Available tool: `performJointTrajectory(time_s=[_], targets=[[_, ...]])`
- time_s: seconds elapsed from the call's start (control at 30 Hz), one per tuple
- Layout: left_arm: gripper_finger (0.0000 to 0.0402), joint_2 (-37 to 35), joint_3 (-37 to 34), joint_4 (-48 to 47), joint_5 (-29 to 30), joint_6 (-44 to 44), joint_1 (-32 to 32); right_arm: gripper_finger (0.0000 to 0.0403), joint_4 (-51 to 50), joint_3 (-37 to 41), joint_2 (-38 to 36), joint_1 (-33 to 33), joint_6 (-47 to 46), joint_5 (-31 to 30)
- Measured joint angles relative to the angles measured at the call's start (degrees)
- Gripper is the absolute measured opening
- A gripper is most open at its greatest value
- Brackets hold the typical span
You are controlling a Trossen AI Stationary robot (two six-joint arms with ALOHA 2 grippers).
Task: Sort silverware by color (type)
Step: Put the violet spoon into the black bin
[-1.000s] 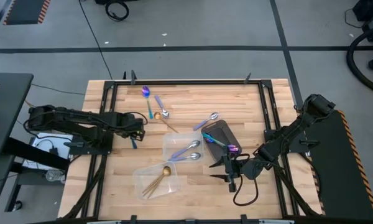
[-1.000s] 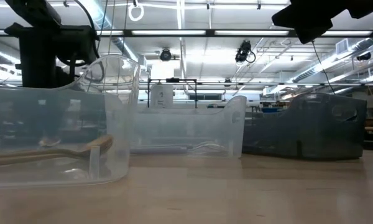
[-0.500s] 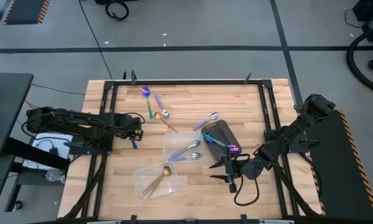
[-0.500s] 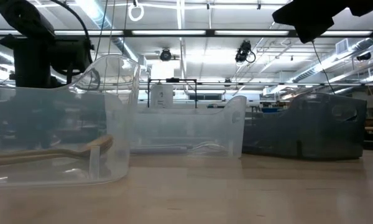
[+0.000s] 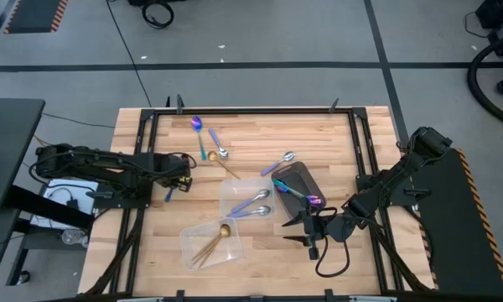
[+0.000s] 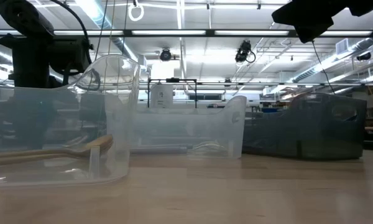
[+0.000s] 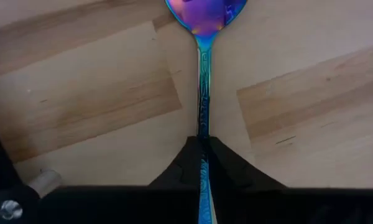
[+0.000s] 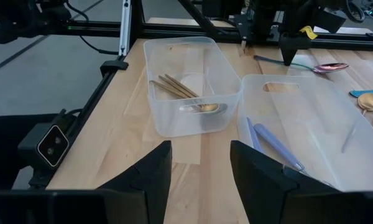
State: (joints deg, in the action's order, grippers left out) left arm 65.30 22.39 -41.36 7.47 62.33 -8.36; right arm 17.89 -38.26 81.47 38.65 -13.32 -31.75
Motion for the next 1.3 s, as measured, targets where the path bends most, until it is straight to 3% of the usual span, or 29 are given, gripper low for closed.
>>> performJointTrajectory(time_s=[0.4,0.7,1.3], targets=[[0.0017,-1.64,3.21,0.91,-1.16,-6.53,4.26,0.0173,-0.45,0.00,0.00,0.00,-0.08,-0.08],[0.0017,-2.00,3.54,0.98,0.60,-6.67,6.75,0.0173,-0.78,0.02,0.00,0.00,-0.44,-0.17],[0.0017,-2.34,4.13,11.29,1.28,-9.01,14.57,0.0173,-1.38,0.02,0.00,-0.04,-0.47,-1.15]])
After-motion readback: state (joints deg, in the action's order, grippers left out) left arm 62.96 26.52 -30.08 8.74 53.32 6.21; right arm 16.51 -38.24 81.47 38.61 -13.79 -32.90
